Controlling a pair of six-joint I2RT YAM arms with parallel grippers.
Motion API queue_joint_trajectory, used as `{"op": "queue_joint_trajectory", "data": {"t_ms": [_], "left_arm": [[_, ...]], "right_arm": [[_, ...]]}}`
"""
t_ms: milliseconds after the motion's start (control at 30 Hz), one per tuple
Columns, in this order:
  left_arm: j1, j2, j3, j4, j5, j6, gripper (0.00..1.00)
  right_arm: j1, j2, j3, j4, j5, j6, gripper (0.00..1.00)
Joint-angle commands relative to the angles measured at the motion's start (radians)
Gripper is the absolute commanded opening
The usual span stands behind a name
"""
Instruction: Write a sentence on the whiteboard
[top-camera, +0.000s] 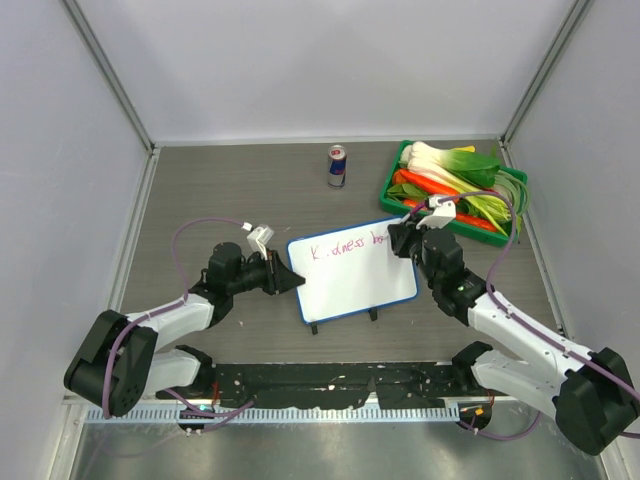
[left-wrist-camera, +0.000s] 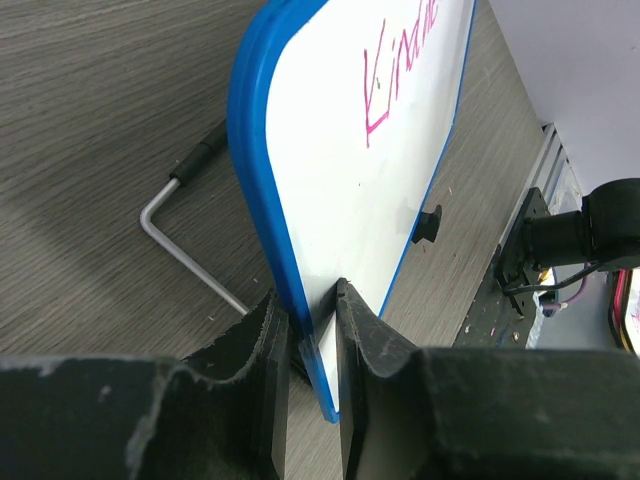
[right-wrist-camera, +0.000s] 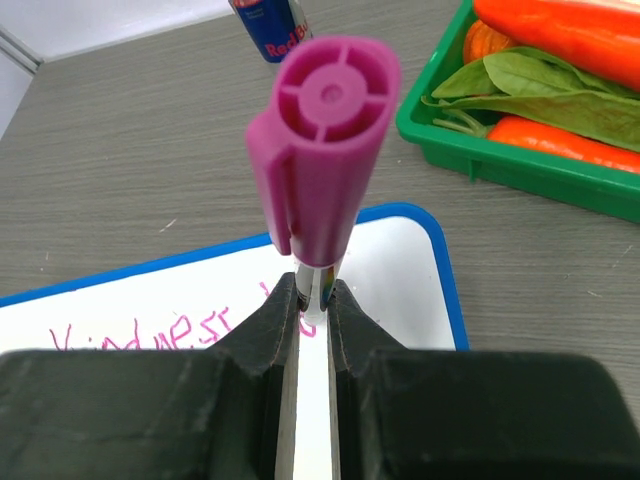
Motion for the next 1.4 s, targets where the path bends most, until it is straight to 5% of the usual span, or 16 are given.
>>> {"op": "queue_joint_trajectory", "data": {"t_ms": [0,1367], "left_arm": [[-0.012,0.016,0.015,-0.029,-0.023,0.065,0.0],[-0.012,0.018,0.015,-0.029,-0.02,0.063,0.0]], "right_arm": [[-0.003,-0.045,0.065,0.02,0.04,-0.006,0.01],[-0.003,0.019,0.044,0.001,0.092,-0.031,0.01]]}}
